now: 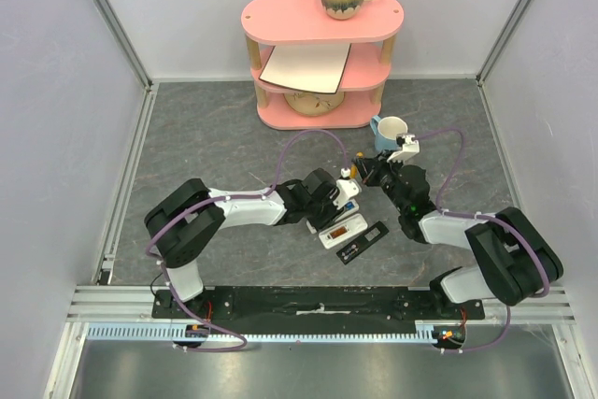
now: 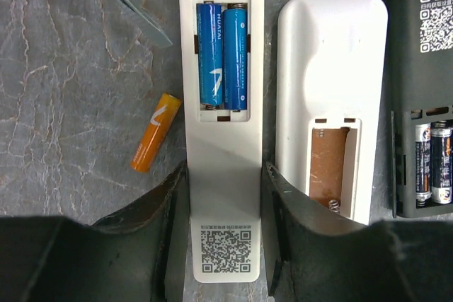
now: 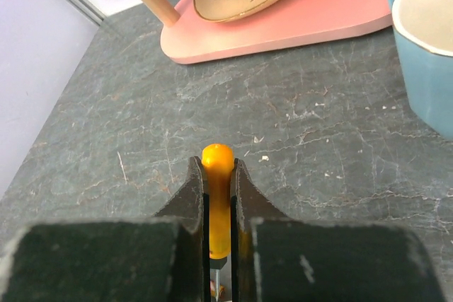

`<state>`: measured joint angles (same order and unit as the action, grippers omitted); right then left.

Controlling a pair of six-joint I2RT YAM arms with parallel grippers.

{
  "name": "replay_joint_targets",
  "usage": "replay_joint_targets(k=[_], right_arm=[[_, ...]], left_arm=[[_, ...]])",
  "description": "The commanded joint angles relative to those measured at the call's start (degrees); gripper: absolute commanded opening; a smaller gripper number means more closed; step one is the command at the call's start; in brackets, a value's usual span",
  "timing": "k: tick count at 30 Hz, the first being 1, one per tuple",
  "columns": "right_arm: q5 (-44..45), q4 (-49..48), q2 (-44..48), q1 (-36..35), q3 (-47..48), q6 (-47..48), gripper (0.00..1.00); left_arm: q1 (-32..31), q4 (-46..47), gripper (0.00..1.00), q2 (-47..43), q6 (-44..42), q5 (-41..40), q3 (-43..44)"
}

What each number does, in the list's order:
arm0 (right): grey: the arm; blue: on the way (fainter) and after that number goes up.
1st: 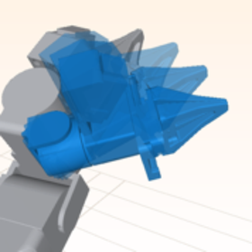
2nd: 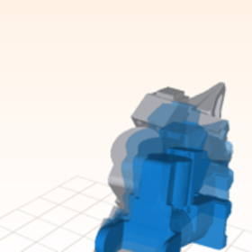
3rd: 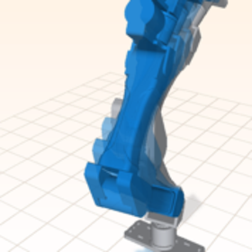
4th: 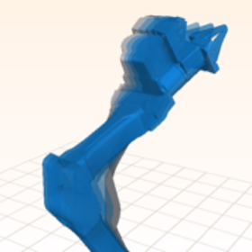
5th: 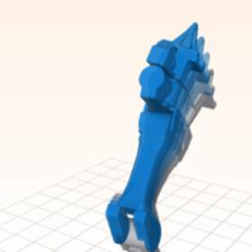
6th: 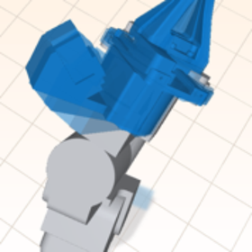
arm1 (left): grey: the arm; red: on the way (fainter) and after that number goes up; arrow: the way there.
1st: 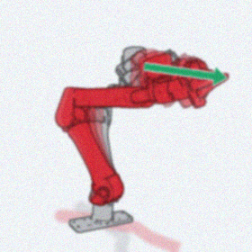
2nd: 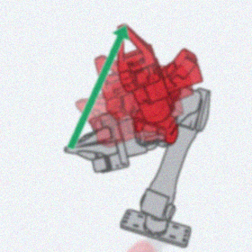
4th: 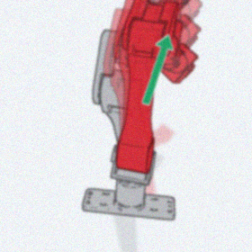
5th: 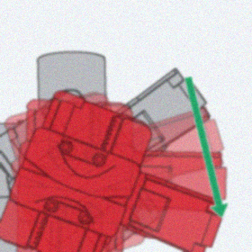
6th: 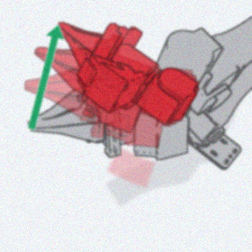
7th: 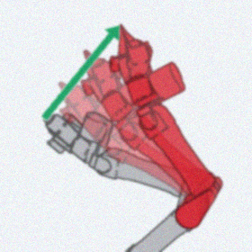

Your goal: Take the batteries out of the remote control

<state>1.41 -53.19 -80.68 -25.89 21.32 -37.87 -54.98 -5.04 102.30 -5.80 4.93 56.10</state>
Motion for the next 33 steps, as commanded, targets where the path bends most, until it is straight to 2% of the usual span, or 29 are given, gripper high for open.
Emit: replay_joint_targets(k=[1, 12, 33], right_arm=[[2.3, -4.6, 1.8, 1.1, -0.3, 2.4, 0.00], [4.9, -0.3, 6.2, 3.1, -2.9, 4.4, 0.00], [2.7, -2.2, -0.7, 3.0, -3.0, 2.5, 0.00]], left_arm=[[0.1, -2.5, 0.13, 3.5, 1.1, 2.0, -1.3], [0.1, -2.2, 0.14, 3.5, 1.1, 2.2, -1.5], [0.1, -3.0, 0.13, 3.6, 0.9, 1.1, -1.3]])
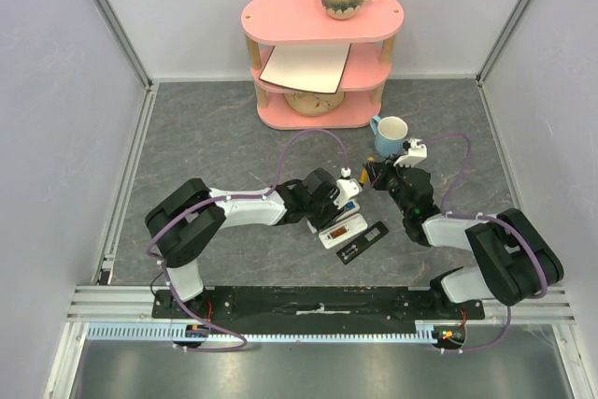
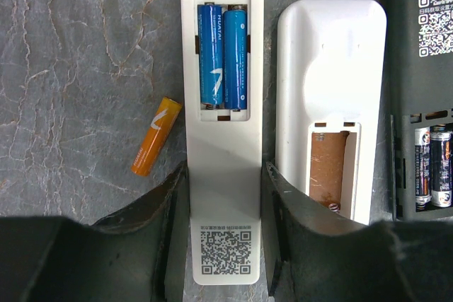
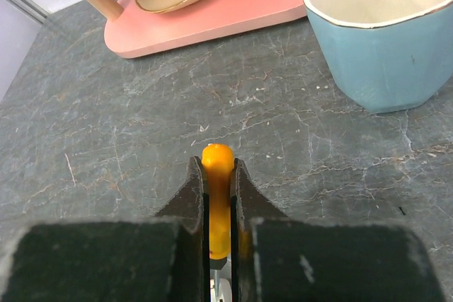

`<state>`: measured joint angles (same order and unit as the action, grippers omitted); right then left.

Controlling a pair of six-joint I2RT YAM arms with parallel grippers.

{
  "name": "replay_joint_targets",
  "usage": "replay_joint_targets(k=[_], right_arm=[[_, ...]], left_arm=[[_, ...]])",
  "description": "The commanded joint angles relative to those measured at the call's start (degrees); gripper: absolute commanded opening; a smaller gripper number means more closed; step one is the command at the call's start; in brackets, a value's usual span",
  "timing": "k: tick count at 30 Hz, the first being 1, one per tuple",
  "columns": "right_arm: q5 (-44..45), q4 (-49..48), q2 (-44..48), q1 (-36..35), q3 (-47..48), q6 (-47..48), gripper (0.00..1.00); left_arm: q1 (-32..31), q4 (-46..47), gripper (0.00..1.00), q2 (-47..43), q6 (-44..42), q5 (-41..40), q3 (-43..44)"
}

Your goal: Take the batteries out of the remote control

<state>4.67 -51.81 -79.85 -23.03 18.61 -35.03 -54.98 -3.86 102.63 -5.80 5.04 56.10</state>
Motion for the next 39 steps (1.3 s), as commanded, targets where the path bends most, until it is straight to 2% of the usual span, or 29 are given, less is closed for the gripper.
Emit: replay_joint_targets(k=[1, 12, 27, 33, 39], right_arm=[[-0.8, -3.8, -1.8, 0.2, -0.4, -0.3, 0.00], [-4.6, -5.8, -4.2, 0.3, -0.3, -3.3, 0.00], [-4.5, -3.6, -1.8, 0.2, -1.6, -5.1, 0.00], [-11.8, -9.1, -2.4, 0.2, -3.0, -11.2, 0.00], [-14.8, -12.9, -1.3, 0.2, -3.8, -15.2, 0.00]], left_arm=[[0.1, -4.1, 0.13, 3.4, 0.9, 1.0, -1.2], [0.1, -4.6, 0.13, 4.2, 1.0, 0.8, -0.7], [0.2, -5.0, 0.13, 4.3, 1.0, 0.9, -0.5], [0.1, -5.2, 0.12, 4.7, 0.9, 0.9, -0.3], [0.1, -5.4, 0.12, 4.9, 0.8, 0.9, 0.0]])
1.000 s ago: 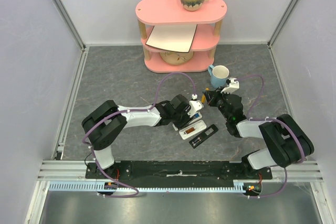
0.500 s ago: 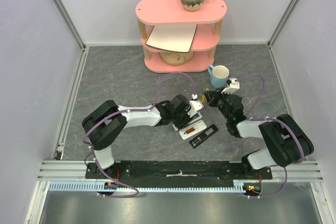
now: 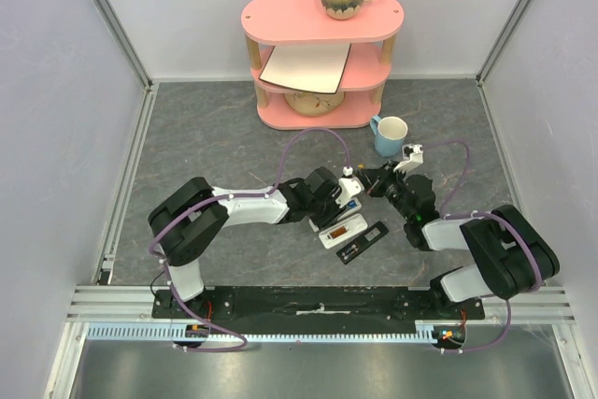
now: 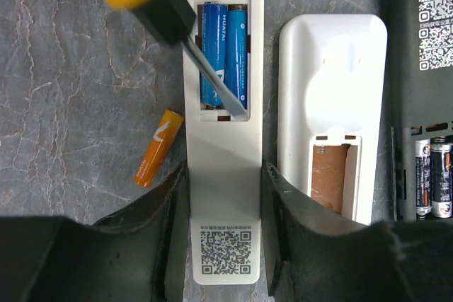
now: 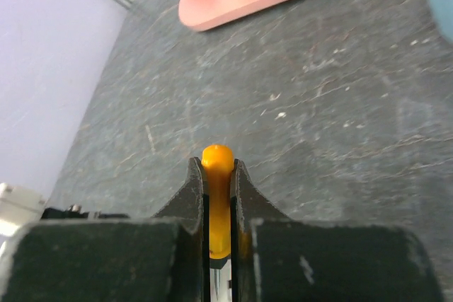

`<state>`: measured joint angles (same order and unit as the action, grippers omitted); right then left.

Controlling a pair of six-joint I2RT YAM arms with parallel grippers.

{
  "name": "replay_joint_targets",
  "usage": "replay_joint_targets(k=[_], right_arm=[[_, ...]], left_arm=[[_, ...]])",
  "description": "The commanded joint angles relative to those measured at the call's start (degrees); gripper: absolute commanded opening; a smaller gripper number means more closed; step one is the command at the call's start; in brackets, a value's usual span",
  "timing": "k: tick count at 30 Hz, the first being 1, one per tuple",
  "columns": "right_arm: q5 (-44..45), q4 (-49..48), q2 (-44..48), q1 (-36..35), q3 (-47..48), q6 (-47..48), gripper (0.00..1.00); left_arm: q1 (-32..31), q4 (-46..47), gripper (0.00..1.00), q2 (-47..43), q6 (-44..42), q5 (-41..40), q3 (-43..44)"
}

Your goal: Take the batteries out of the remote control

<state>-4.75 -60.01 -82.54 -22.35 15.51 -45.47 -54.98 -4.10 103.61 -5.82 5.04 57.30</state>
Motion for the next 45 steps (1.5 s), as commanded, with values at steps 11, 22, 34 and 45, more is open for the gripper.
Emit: replay_joint_targets(k=[11, 22, 34, 45], right_arm=[[4.4, 11.2, 9.6, -0.4, 3.4, -0.6, 0.00], [16.4, 19.3, 10.9, -0.3, 5.6, 4.5, 0.00], [15.7, 16.4, 4.8, -0.3, 6.3, 5.3, 0.00], [18.0, 16.9, 8.0, -0.4, 5.6, 5.7, 0.00]], left_arm=[[0.1, -5.4, 0.12, 4.1, 0.9, 1.0, -1.0], [0.2, -5.5, 0.12, 4.1, 0.7, 1.2, -1.0], [0.1, -5.7, 0.12, 4.3, 0.6, 1.6, -0.8], [0.2, -5.7, 0.12, 4.6, 0.6, 1.8, -0.6]])
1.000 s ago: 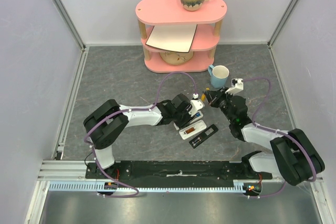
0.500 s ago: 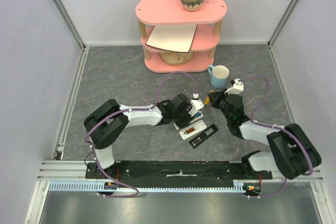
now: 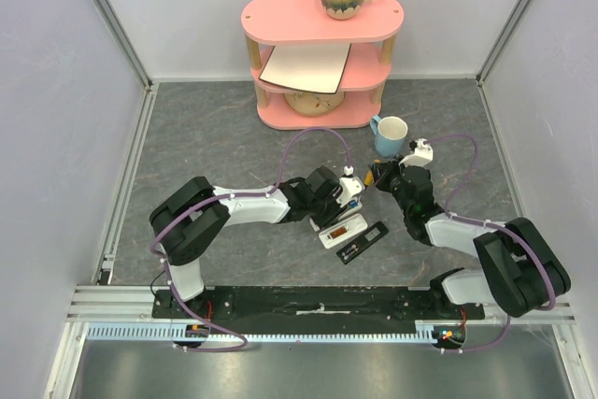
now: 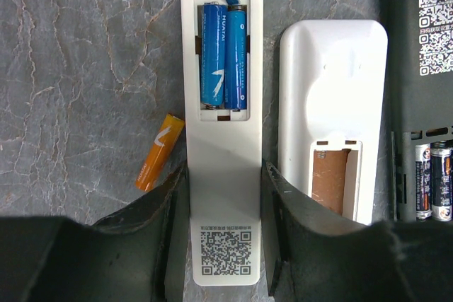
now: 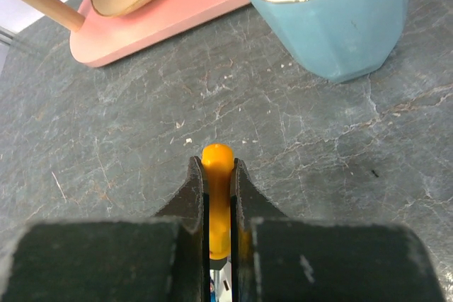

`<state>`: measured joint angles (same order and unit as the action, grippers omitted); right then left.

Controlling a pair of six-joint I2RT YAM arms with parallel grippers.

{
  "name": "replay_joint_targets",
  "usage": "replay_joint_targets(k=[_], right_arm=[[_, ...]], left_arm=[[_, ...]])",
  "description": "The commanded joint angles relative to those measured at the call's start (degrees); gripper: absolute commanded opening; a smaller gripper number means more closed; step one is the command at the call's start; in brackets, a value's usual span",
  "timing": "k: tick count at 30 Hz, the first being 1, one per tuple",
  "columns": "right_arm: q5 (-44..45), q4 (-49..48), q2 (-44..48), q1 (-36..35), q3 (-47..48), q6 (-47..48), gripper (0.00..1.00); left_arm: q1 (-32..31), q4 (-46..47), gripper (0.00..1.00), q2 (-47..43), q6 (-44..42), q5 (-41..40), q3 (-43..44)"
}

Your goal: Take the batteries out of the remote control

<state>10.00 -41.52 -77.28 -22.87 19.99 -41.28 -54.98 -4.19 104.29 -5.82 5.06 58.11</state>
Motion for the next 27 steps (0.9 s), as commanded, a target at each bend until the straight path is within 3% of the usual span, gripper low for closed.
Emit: replay_joint_targets(k=[1, 14, 27], right_arm=[[3.5, -1.7, 3.5, 0.1, 1.0, 1.6, 0.00], [1.7, -7.4, -2.8, 0.1, 1.1, 0.7, 0.00], [-7.8, -7.4, -1.8, 0.1, 0.9, -3.5, 0.00]], left_arm=[[0.2, -5.7, 0.12, 4.0, 0.6, 1.9, -1.4], [0.1, -6.2, 0.11, 4.7, 0.5, 2.3, -1.1], [0.1, -6.5, 0.11, 5.0, 0.5, 2.0, -0.7]])
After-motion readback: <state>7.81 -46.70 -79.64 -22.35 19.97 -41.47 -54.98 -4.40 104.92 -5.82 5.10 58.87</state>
